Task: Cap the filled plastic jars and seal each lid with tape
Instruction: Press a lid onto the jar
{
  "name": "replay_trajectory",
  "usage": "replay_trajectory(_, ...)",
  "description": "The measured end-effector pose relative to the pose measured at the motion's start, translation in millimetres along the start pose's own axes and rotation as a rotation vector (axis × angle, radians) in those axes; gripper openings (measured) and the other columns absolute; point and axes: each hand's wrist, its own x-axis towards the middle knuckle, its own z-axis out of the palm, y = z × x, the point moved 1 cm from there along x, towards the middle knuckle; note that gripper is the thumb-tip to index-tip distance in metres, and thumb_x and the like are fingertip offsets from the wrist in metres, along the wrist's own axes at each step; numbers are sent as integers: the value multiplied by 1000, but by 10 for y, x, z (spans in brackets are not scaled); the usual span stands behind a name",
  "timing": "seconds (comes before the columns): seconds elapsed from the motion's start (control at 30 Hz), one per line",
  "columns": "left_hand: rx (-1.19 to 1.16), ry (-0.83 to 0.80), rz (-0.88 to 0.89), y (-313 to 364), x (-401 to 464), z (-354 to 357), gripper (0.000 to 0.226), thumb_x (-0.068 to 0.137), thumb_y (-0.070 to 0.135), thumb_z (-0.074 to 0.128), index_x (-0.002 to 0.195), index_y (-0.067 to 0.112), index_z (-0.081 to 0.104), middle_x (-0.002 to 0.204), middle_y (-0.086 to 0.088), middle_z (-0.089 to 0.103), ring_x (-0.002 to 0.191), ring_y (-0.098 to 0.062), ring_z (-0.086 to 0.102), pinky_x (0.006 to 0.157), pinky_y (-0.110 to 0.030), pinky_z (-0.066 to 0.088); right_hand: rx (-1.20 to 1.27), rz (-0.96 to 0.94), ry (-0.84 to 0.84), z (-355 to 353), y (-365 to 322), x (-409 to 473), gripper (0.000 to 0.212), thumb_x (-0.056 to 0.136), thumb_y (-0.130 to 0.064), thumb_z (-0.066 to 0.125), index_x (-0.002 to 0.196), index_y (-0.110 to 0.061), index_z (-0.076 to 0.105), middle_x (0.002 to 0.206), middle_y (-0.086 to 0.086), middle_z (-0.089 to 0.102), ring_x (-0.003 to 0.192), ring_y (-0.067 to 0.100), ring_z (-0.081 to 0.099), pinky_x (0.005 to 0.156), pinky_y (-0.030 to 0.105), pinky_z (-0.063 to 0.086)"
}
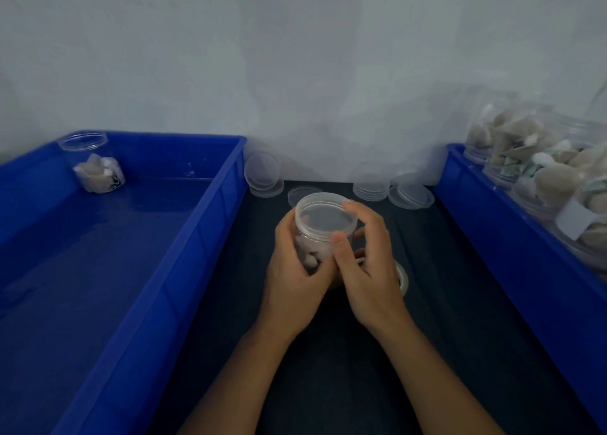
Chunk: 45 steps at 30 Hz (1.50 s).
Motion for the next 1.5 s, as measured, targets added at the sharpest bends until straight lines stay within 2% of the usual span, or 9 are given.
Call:
replay_trajectory(0.1,86,39,44,9,-9,-25,78,81,42,90,146,46,47,137,28,61,125,4,62,95,-13,53,78,30,22,-19,-54,-4,57,91,-65,66,140,-43,47,140,-17,56,128,17,58,96,42,57)
replay_trajectory(0.17,157,65,97,35,-17,-37,83,76,44,92,147,46,48,137,26,61,127,2,61,95,-20,56,100,32,48,-24,-88,-3,61,85,-70,71,134,-42,49,134,-17,58,124,16,61,92,40,58)
replay_trajectory(0.33,285,86,192,65,-8,-72,89,75,48,89,152,28,49,141,16,60,131,-8,60,103,-41,56,41,-37,90,-31,-115,4,52,87,-55,73,130,-33,54,131,-19,55,124,20,59,94,42,57)
replay_trajectory(0.57,619,187,411,89,-5,-88,86,78,55,84,151,20,52,145,2,59,132,-13,55,103,-44,48,91,-6,18,-99,-84,29,49,91,-47,64,135,-28,60,129,-11,64,119,20,65,94,44,58)
replay_trajectory(0.87,634,114,381,99,-14,-109,87,82,64,75,152,18,53,134,8,64,119,-9,59,97,-32,48,158,-27,-94,-200,-37,81,48,90,-32,53,134,-17,65,129,-2,68,121,24,65,97,51,56)
replay_trajectory(1.0,674,92,381,100,0,-130,87,83,68,71,153,20,52,132,8,63,114,-9,59,92,-36,51,169,12,-134,-204,-68,81,43,96,-42,55,133,-22,65,126,-6,70,118,23,68,95,47,58)
replay_trajectory(1.13,710,67,420,120,-4,-111,90,80,70,74,153,23,51,135,9,60,115,-7,57,93,-31,46,128,27,-50,-177,-109,77,43,89,-53,65,124,-27,66,117,-17,69,111,12,69,87,31,60)
replay_trajectory(1.33,601,49,354,168,-24,-115,85,80,64,71,151,21,51,124,11,62,106,-8,58,86,-39,54,251,-46,78,-235,-87,120,41,91,-36,60,130,-22,65,125,-4,68,119,23,65,96,36,56)
replay_trajectory(1.5,581,64,396,205,-36,-100,83,80,58,72,148,14,55,121,6,64,105,-10,60,86,-41,54,561,167,117,-200,-75,156,49,89,-52,51,126,-25,69,127,5,72,116,26,69,93,37,54)
